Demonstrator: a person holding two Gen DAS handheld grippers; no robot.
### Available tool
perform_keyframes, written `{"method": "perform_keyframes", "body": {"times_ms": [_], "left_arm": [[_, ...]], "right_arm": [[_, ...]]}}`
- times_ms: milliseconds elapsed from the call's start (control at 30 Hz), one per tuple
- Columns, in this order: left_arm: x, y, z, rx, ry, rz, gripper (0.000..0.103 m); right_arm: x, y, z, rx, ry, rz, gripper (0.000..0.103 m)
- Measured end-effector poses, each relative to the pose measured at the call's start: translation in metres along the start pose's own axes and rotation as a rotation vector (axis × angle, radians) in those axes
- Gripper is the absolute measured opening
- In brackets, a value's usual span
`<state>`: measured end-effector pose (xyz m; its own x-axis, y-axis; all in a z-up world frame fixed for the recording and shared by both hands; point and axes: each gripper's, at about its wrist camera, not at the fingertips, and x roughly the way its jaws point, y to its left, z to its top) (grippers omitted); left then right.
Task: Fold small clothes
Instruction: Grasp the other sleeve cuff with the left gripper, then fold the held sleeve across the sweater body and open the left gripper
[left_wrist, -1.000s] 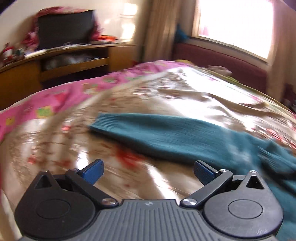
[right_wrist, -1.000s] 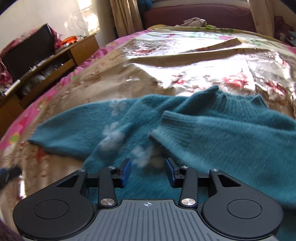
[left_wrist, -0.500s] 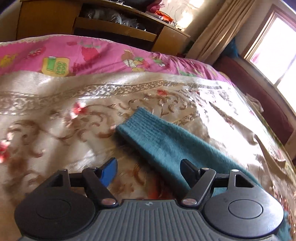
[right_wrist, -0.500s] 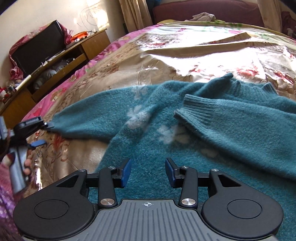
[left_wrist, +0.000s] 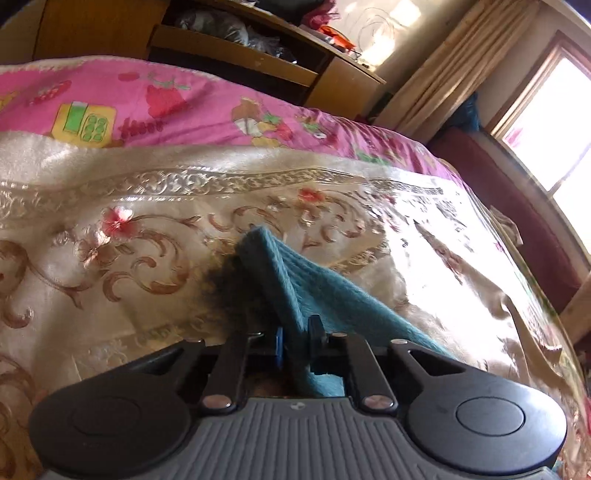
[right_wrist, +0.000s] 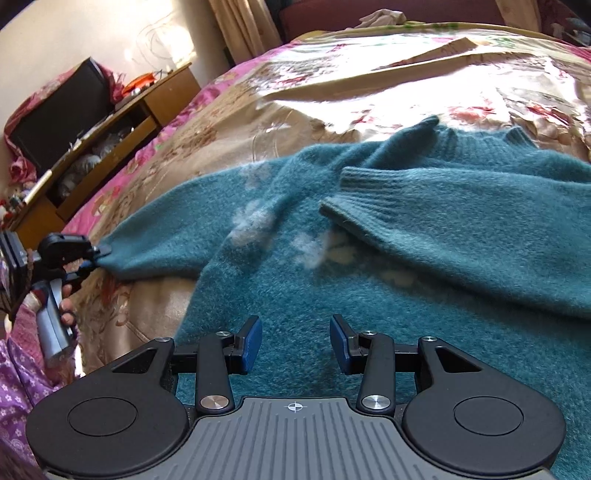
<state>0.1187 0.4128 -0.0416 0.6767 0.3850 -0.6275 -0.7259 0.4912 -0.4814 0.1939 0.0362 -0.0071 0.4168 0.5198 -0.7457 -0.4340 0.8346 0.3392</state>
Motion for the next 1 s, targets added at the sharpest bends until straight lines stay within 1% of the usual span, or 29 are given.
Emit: {"method": "perform_keyframes", "body": {"times_ms": [100,167,267,367,433,533,633,667,733,767,833,900,933,1000], "left_arm": [[-0.01,-0.017,-0.004,0.045,0.001,-0.032,0.015],[-0.02,-0.035,-0.006,0.075,0.0,-0.082,0.015],[-0.036,-0.074,-0.014,0.14,0.013,-0.192,0.015],[-0.056,-0.126,-0.034,0.234,0.047,-0.329,0.015],[-0.069,-0.165,-0.055,0.297,0.088,-0.434,0.015],[-0.086,-0.225,-0.097,0.398,0.161,-0.574,0.015],[-0.095,-0.276,-0.147,0.477,0.269,-0.702,0.015],[-0.097,-0.292,-0.167,0.521,0.309,-0.746,0.016],[-0.102,-0.318,-0.207,0.618,0.355,-0.778,0.016],[-0.102,-0.326,-0.222,0.673,0.381,-0.775,0.022],[-0.102,-0.332,-0.248,0.747,0.426,-0.754,0.027],[-0.103,-0.322,-0.255,0.776,0.439,-0.744,0.035],[-0.104,-0.314,-0.254,0.78,0.437,-0.731,0.037],[-0.108,-0.294,-0.243,0.764,0.418,-0.694,0.044]], "right_arm": [[-0.008,-0.006,0.001,0.016,-0.021,0.005,0.04],[-0.014,-0.012,0.001,0.03,-0.036,0.007,0.04],[-0.025,-0.023,0.0,0.061,-0.06,0.007,0.04],[-0.037,-0.038,-0.003,0.105,-0.086,0.001,0.04],[-0.046,-0.051,-0.007,0.137,-0.104,-0.003,0.04],[-0.061,-0.073,-0.016,0.186,-0.129,-0.018,0.04],[-0.076,-0.098,-0.026,0.243,-0.149,-0.047,0.04],[-0.081,-0.107,-0.03,0.265,-0.155,-0.06,0.04],[-0.093,-0.125,-0.038,0.306,-0.165,-0.084,0.04],[-0.099,-0.133,-0.041,0.324,-0.171,-0.098,0.04],[-0.111,-0.147,-0.048,0.353,-0.186,-0.122,0.042],[-0.123,-0.159,-0.052,0.375,-0.205,-0.141,0.042],[-0.128,-0.163,-0.054,0.384,-0.215,-0.148,0.042],[-0.134,-0.172,-0.054,0.405,-0.23,-0.151,0.042]]}}
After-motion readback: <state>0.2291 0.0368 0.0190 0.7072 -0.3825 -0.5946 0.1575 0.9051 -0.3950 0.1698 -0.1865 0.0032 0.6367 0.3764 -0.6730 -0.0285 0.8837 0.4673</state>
